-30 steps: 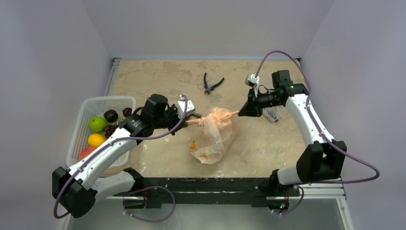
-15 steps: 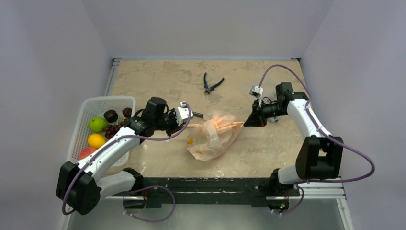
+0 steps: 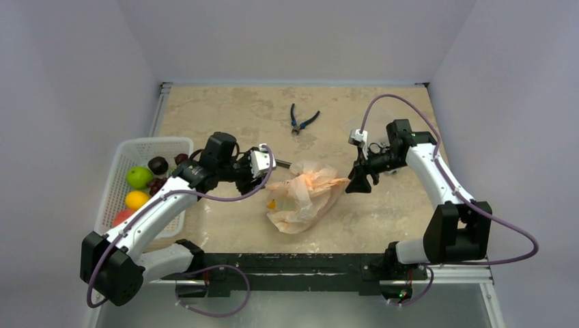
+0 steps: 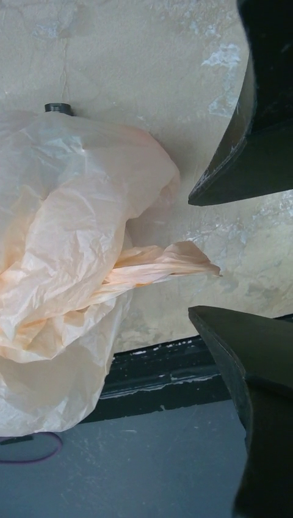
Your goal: Place the fake fruits into the plastic bag and tie a complex knot
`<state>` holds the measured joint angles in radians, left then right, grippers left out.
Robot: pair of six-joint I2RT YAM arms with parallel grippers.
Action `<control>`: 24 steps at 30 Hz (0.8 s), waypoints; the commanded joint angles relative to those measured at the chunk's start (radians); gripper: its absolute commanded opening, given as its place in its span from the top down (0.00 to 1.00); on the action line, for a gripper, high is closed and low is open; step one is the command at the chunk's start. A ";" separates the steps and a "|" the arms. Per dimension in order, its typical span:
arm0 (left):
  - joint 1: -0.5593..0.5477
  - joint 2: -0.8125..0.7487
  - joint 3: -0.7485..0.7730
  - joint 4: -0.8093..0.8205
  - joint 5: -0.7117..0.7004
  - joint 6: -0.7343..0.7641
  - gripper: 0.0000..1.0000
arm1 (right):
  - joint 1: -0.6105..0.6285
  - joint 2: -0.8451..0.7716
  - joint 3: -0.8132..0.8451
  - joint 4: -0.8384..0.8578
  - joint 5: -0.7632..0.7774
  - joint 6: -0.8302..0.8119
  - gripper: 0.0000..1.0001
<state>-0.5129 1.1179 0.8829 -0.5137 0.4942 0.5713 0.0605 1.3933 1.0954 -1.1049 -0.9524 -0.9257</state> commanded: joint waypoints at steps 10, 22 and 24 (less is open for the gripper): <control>-0.002 0.028 0.045 -0.125 0.076 0.240 0.27 | 0.088 -0.039 0.068 0.071 0.123 -0.028 0.22; -0.021 0.150 0.025 0.082 0.111 0.435 0.36 | 0.141 -0.007 0.086 0.048 0.120 -0.094 0.50; -0.031 0.181 0.041 0.078 0.109 0.448 0.37 | 0.149 -0.005 0.082 0.056 0.120 -0.087 0.54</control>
<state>-0.5251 1.2480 0.8749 -0.4873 0.5583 0.9375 0.1921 1.3872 1.1641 -1.0706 -0.8288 -1.0008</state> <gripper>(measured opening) 0.642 0.488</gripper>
